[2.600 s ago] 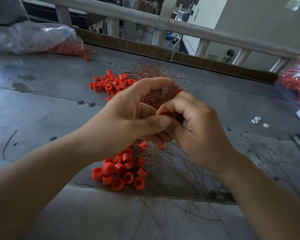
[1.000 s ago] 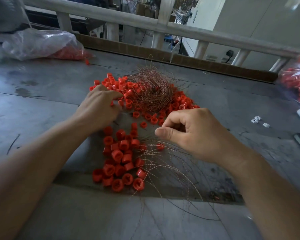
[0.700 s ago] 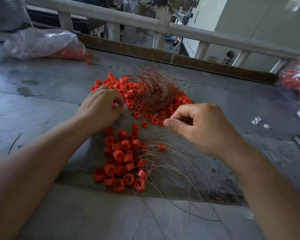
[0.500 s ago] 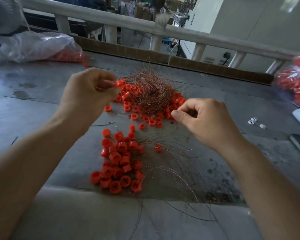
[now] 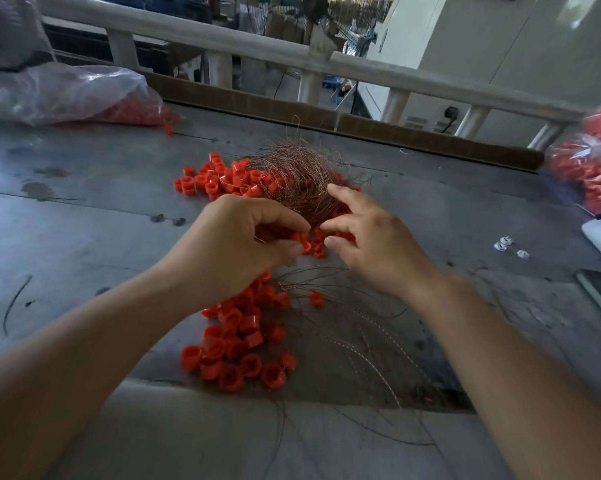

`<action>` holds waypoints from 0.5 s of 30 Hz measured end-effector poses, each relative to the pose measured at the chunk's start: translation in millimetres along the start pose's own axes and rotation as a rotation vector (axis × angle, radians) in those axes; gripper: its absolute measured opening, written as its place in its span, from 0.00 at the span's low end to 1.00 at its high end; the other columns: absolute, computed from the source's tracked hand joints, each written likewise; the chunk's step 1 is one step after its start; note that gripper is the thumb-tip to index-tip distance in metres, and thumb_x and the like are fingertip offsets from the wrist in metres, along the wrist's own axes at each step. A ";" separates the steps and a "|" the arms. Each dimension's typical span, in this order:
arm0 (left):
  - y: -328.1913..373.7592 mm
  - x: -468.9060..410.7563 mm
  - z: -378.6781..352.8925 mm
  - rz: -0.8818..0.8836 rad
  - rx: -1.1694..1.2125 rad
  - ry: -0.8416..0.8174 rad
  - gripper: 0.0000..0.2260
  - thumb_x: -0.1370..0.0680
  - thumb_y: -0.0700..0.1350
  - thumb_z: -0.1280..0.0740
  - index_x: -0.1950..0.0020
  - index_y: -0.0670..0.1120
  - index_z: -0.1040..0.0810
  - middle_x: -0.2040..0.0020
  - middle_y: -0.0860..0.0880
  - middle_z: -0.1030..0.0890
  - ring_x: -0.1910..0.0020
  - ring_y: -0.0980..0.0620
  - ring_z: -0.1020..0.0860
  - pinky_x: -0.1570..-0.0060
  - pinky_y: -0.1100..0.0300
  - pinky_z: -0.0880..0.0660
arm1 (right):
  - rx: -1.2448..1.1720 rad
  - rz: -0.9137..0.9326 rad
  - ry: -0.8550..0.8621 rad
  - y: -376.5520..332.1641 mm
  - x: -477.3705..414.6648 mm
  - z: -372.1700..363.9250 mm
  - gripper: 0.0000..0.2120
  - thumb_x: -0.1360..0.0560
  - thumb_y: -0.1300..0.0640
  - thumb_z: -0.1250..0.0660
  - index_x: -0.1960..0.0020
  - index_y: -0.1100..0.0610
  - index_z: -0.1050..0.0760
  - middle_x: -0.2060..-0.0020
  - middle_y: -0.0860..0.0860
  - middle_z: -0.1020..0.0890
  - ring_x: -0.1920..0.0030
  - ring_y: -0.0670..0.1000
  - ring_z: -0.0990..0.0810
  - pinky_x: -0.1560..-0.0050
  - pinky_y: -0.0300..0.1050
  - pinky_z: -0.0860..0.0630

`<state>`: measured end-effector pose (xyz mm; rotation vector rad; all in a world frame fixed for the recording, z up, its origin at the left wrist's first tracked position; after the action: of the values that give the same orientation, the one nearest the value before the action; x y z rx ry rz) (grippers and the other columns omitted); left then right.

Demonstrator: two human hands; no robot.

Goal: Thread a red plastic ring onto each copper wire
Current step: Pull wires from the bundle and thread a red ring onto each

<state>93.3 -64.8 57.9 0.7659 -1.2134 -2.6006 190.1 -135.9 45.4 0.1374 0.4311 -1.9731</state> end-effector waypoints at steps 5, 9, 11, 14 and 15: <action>2.5 0.2 -5.8 -0.013 -0.001 -0.038 0.13 0.31 0.42 0.28 0.58 0.62 0.22 0.63 0.63 0.19 0.62 0.67 0.22 0.61 0.77 0.29 | -0.002 0.047 -0.065 -1.2 -0.5 -15.1 0.22 0.22 0.56 0.40 0.30 0.60 0.36 0.27 0.48 0.42 0.28 0.45 0.48 0.39 0.26 0.57; 1.8 0.0 -3.9 -0.009 0.008 -0.041 0.13 0.31 0.41 0.28 0.58 0.61 0.22 0.63 0.61 0.19 0.62 0.67 0.22 0.61 0.77 0.29 | -0.035 0.046 -0.005 -0.4 0.1 -8.8 0.21 0.22 0.56 0.39 0.31 0.61 0.35 0.27 0.49 0.40 0.28 0.45 0.45 0.39 0.27 0.54; 1.8 0.5 -3.8 -0.008 0.012 -0.042 0.13 0.31 0.41 0.28 0.58 0.61 0.22 0.63 0.61 0.19 0.62 0.67 0.22 0.61 0.78 0.29 | -0.022 0.078 0.028 -4.1 -0.4 -5.1 0.19 0.23 0.57 0.39 0.33 0.61 0.32 0.27 0.49 0.42 0.28 0.45 0.47 0.39 0.26 0.55; 2.7 1.4 -5.9 -0.011 0.012 -0.051 0.13 0.31 0.41 0.28 0.58 0.61 0.22 0.64 0.63 0.19 0.63 0.68 0.22 0.62 0.78 0.30 | -0.006 0.126 0.002 -9.1 -1.1 -11.8 0.22 0.22 0.57 0.39 0.31 0.61 0.36 0.27 0.49 0.42 0.28 0.44 0.48 0.41 0.19 0.62; 3.0 1.7 -5.9 -0.011 0.012 -0.052 0.13 0.31 0.41 0.28 0.58 0.61 0.22 0.63 0.63 0.19 0.62 0.68 0.22 0.62 0.78 0.30 | -0.004 0.134 -0.006 -9.2 -1.0 -14.1 0.23 0.22 0.57 0.40 0.30 0.61 0.38 0.27 0.49 0.41 0.28 0.44 0.49 0.42 0.18 0.64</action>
<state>94.8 -71.2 56.3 0.7128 -1.2439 -2.6400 181.0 -126.6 34.8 0.1544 0.4114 -1.8401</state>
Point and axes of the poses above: each hand's wrist, its own x-axis away from the middle knuckle, its own z-axis out of the back of the hand, y = z × x, the point moved 10 cm from there along -x, towards the middle knuckle
